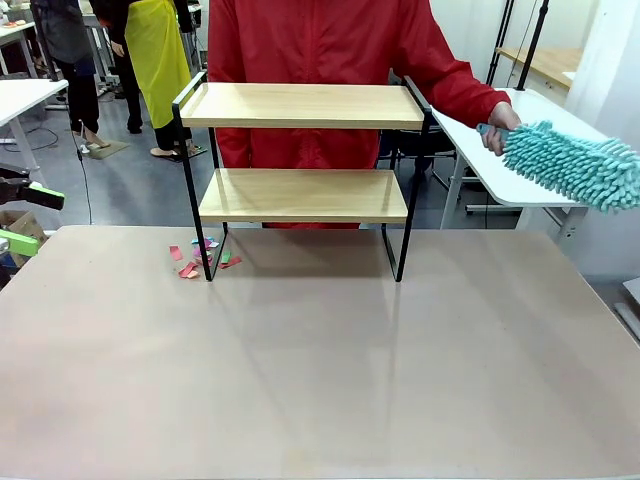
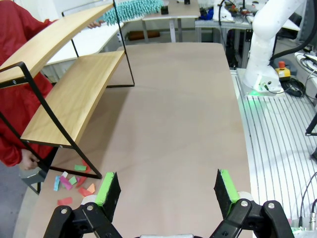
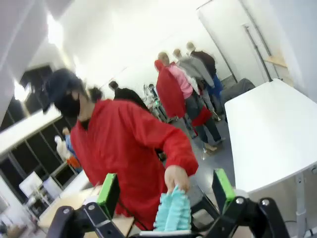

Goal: Clean the shelf.
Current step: Hand the Duster back to the human.

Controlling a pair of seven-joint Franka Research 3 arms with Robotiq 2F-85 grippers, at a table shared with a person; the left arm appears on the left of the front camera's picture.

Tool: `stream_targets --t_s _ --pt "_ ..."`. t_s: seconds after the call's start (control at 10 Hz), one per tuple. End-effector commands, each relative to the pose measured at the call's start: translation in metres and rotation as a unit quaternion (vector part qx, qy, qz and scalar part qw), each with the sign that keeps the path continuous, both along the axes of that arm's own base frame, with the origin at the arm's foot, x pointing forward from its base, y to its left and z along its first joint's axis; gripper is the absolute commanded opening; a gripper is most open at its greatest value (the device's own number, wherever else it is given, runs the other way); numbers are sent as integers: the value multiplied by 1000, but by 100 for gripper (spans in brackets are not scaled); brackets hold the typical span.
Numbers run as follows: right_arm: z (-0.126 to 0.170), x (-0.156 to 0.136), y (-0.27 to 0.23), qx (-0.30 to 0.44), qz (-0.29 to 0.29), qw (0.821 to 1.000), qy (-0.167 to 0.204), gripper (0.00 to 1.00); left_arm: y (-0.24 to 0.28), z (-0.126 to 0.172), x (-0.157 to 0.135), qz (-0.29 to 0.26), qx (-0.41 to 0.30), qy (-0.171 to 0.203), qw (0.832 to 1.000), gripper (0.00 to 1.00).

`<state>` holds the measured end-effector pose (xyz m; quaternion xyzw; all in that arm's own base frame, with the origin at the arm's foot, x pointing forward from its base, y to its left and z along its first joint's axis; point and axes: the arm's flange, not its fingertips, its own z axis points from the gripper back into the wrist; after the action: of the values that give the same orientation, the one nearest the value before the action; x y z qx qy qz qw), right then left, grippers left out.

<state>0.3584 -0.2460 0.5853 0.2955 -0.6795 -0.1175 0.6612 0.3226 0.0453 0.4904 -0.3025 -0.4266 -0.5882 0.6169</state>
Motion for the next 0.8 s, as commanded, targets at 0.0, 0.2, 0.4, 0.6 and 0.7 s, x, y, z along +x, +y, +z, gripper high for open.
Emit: stream_targets --t_s 0.0,0.2,0.4,0.6,0.7 --pt "10 11 -42 80 -27 996 -20 100 -1 1 1 0 -14 -8 1000 100" --pt "15 10 -74 119 -49 991 -24 100 -1 1 1 0 -14 -8 1000 100" --pt "7 16 -80 130 -57 990 -8 100 -1 1 1 0 -14 -8 1000 100" --pt "11 3 -79 108 -56 992 -13 100 -1 1 1 0 -14 -8 1000 100" --pt "11 3 -79 108 -56 992 -13 100 -1 1 1 0 -14 -8 1000 100"
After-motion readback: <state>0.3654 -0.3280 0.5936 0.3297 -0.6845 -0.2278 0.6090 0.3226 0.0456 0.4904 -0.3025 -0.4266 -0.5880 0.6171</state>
